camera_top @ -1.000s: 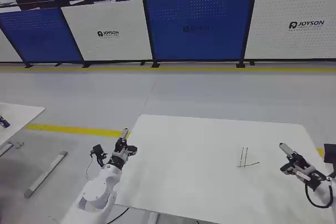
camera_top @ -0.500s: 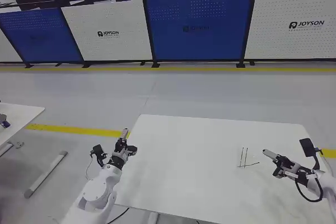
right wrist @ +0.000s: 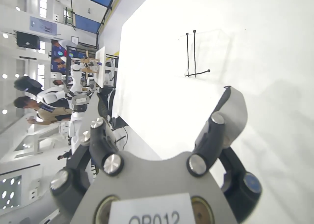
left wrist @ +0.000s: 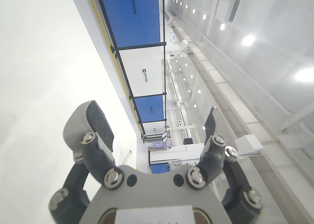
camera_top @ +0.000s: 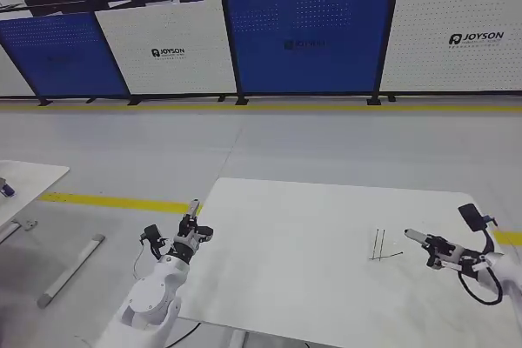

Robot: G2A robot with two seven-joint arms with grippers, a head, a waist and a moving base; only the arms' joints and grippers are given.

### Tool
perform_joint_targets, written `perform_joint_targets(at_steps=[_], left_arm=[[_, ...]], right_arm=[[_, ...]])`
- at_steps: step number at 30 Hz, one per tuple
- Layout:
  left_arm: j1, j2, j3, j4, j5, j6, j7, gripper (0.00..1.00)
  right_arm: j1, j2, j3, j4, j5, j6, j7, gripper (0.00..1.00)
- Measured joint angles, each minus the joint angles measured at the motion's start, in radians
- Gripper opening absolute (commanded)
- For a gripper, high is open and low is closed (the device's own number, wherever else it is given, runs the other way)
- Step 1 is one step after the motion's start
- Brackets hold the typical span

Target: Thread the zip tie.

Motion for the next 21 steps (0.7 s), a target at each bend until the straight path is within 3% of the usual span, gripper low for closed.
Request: perform_joint_targets(at_steps=[4,11,21], left_arm=[[0.0,0.0,0.0,0.0,0.0,0.0,0.0,1.0],[0.0,0.0,0.0,0.0,0.0,0.0,0.0,1.0],[0.0,0.0,0.0,0.0,0.0,0.0,0.0,1.0]], right_arm=[[0.077,-0.006,-0.082,0.083,-0.042,-0.004,0.031,1.0],[0.23,-0.025,-0.2,0.303,-0.019,-0.046,0.084,1.0],[0.234,-0.026,-0.203,0.311,-0.014,-0.048,0.08,1.0]])
